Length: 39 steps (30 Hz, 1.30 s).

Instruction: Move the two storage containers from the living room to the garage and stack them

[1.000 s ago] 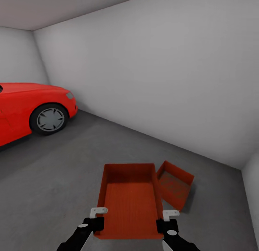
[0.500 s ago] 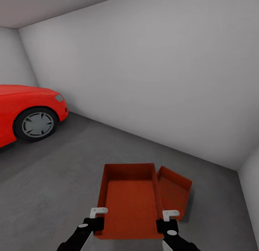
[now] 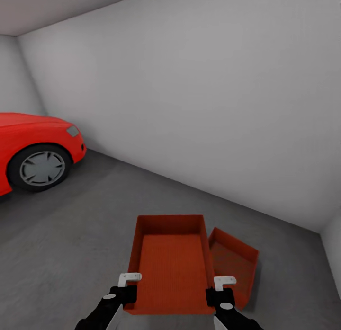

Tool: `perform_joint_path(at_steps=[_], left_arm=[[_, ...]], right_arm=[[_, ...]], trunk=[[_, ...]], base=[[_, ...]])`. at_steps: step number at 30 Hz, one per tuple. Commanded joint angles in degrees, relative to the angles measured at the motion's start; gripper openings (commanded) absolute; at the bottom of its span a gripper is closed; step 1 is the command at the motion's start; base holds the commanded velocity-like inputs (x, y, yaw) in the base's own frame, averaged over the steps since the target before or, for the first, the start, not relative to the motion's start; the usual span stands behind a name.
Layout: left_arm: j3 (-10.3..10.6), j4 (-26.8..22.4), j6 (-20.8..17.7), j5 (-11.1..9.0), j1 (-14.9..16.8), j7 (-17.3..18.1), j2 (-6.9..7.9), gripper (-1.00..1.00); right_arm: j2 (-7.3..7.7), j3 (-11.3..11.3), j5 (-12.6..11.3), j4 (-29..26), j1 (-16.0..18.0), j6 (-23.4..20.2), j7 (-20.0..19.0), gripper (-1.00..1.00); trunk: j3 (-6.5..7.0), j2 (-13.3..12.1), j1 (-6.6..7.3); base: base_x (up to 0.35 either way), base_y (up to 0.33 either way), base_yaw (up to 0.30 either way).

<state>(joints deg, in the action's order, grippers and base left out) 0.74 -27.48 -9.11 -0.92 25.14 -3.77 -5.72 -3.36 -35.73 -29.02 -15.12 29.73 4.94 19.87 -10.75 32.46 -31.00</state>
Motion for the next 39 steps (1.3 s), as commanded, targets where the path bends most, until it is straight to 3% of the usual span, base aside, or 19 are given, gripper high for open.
perform_joint_path(at_steps=[1,39], left_arm=[[0.40,-0.30,0.02,1.10,0.00,-0.71,0.80,-1.00],[0.40,-0.30,0.01,1.09,0.00,-0.71,0.80,-1.00]], right_arm=[[0.75,0.48,-1.83,0.79,0.12,0.45,0.85,-1.00],[0.73,0.48,-1.83,0.79,0.12,0.42,0.81,-1.00]], trunk=[[-0.09,0.08,-0.05],[-0.09,0.08,-0.05]], base=[[0.323,0.000,-0.167],[0.323,0.000,-0.278]])
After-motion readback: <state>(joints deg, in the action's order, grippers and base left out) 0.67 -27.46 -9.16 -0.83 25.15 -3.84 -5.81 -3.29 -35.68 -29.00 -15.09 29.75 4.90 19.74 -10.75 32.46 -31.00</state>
